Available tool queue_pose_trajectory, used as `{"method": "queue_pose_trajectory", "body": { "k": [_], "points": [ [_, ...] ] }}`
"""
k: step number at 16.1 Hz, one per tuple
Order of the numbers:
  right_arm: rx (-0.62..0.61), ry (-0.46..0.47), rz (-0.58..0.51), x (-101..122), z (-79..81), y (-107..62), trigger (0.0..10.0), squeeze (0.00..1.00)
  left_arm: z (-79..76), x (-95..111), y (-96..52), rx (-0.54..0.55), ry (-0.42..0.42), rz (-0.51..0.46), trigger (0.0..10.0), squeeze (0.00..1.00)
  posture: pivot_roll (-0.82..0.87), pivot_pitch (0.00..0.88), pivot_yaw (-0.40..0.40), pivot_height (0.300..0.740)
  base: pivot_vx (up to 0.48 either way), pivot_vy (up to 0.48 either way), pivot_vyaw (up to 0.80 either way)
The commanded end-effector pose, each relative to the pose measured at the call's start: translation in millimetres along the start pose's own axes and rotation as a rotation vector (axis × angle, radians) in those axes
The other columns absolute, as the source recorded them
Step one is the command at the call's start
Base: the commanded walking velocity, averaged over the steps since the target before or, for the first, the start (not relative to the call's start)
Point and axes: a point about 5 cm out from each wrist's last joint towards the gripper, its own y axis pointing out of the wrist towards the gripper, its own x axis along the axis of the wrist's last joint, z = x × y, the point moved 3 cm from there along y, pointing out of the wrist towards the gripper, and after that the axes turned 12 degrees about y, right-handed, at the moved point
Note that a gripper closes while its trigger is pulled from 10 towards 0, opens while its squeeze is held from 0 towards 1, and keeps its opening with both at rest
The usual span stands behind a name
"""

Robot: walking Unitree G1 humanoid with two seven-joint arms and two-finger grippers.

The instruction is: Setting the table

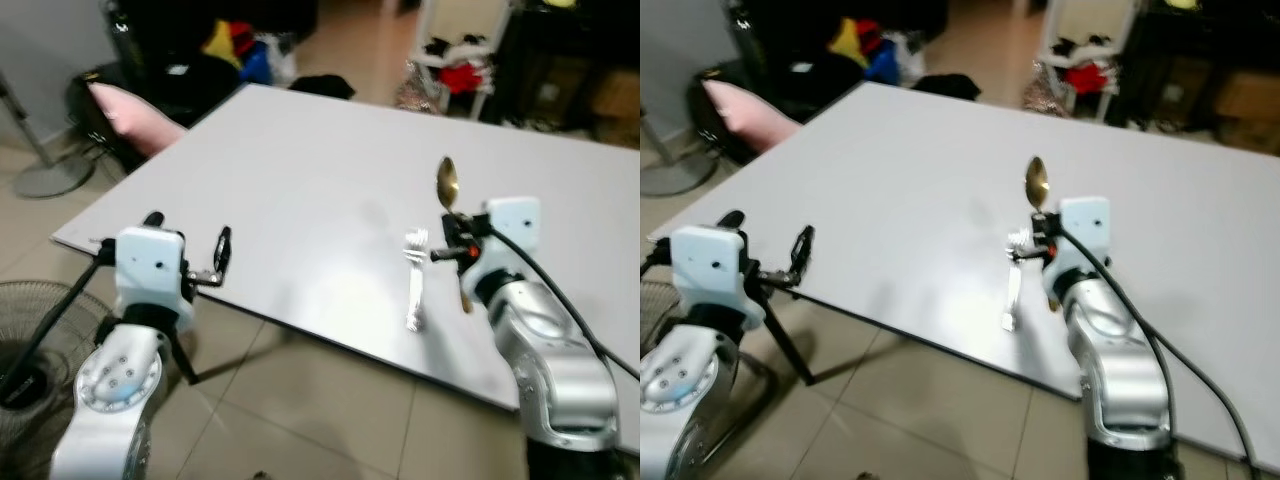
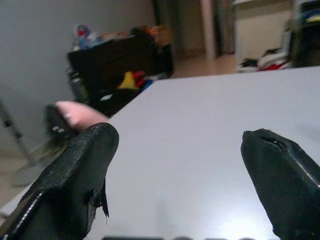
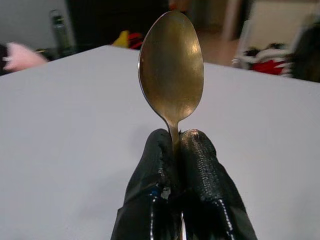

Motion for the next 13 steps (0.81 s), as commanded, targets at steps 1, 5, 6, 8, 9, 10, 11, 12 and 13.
{"method": "queue_pose_trajectory", "body": {
  "k": [1,5,6,8,9,10,11,12,13],
  "points": [
    [-0.005,-0.011,-0.016,4,-0.9,0.3,10.0,0.00,-0.8,1,4.1,-0.012,-0.001,-0.010,10.0,0.00,-0.14,0.000,0.023,0.740,0.337,0.000,0.00],
    [-0.023,-0.013,-0.021,2,-3.2,-0.4,10.0,0.00,-4.9,2,10.2,-0.038,-0.001,-0.022,10.0,0.00,-0.15,0.000,0.044,0.740,0.339,0.000,0.00],
    [-0.025,-0.012,-0.022,2,-3.5,-0.7,10.0,0.00,-5.6,2,11.2,-0.042,-0.003,-0.025,10.0,0.00,-0.15,0.000,0.049,0.740,0.341,0.000,0.00],
    [-0.031,-0.011,-0.021,1,-4.2,-1.3,10.0,0.00,-5.7,0,13.8,-0.039,-0.014,-0.019,10.0,0.00,-0.16,0.000,0.049,0.740,0.336,0.000,0.00],
    [-0.029,-0.011,-0.017,0,-4.1,-1.6,10.0,0.00,-5.5,-2,15.2,-0.035,-0.022,-0.015,10.0,0.00,-0.16,0.000,0.052,0.740,0.337,0.000,0.00],
    [-0.027,-0.013,-0.011,-1,-3.9,-1.5,10.0,0.00,-5.8,-2,15.9,-0.033,-0.027,-0.015,10.0,0.00,-0.16,0.000,0.052,0.740,0.337,0.000,0.00],
    [-0.026,-0.012,-0.001,-3,-4.1,-0.9,10.0,0.00,-6.3,-2,16.7,-0.033,-0.029,-0.014,10.0,0.00,-0.16,0.000,0.052,0.740,0.337,0.000,0.00],
    [-0.025,-0.013,0.012,-6,-4.0,-0.3,10.0,0.00,-5.9,-2,17.1,-0.026,-0.029,-0.010,10.0,0.00,-0.16,0.000,0.050,0.740,0.000,0.000,0.00],
    [-0.025,-0.022,0.029,-9,-3.9,0.2,10.0,0.00,-6.0,-4,16.9,-0.023,-0.042,0.002,10.0,0.00,-0.16,0.000,0.050,0.740,0.000,0.000,0.00]
  ]
}}
